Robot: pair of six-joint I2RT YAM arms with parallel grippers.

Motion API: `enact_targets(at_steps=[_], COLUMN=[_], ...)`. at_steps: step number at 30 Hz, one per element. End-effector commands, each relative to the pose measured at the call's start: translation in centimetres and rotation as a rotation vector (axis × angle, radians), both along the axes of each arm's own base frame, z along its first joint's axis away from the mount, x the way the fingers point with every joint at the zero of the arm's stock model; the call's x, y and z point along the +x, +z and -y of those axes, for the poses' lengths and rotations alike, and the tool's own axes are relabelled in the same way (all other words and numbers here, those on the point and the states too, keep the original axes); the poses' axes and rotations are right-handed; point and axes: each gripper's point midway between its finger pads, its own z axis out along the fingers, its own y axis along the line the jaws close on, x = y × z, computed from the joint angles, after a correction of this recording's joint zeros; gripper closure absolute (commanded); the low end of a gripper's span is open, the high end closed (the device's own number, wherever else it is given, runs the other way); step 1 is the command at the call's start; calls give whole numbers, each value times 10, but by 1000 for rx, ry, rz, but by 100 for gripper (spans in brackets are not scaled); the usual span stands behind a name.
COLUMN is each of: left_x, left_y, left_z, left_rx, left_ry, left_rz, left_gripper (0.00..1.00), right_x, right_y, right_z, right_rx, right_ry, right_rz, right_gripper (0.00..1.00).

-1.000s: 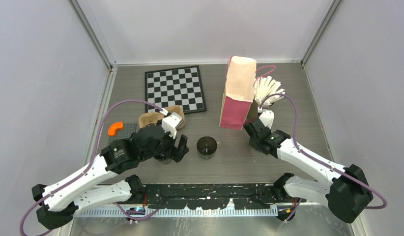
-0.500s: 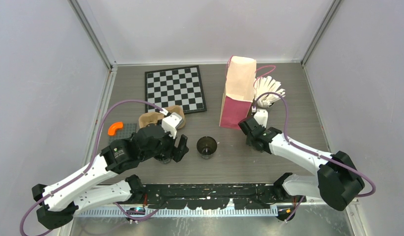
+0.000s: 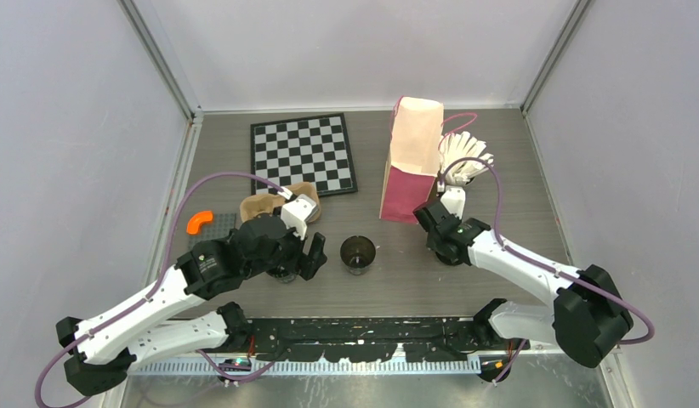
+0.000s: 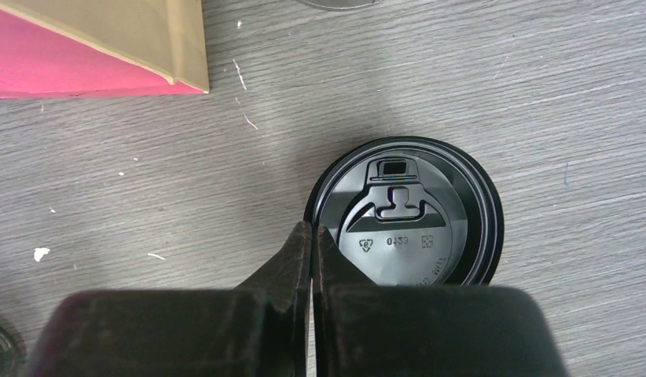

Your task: Pack the takeout coffee

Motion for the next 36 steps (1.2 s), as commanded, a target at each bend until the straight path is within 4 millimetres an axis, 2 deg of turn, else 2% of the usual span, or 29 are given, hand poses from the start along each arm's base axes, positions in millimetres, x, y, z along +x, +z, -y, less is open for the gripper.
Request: enact_targets(at_steps=[1, 5, 13, 22, 26, 31, 36], left_x=[5, 5, 5, 5, 6, 6, 6], left_y=[9, 9, 8, 7, 6, 6, 5], left_z=[0, 0, 0, 1, 1, 1, 1], left_rx=[-12, -12, -7, -2, -1, 1, 4], left_ry=[4, 5, 6, 6, 6, 7, 7], left_rz=[36, 37, 34, 31, 31, 30, 28], left_gripper=[22, 22, 22, 22, 22, 22, 22], right_x=[6, 3, 0, -3, -2, -1, -2], right_y=[18, 19, 42, 23, 22, 21, 19], right_z=[-7, -3, 1, -9, -11, -14, -13], right_rx=[63, 59, 60, 88, 106, 118, 116], right_ry=[-22, -36, -34, -8, -6, 6, -4], right_rz=[43, 48, 71, 17, 26, 24, 21], right_gripper=[99, 100, 100, 97, 95, 100, 97])
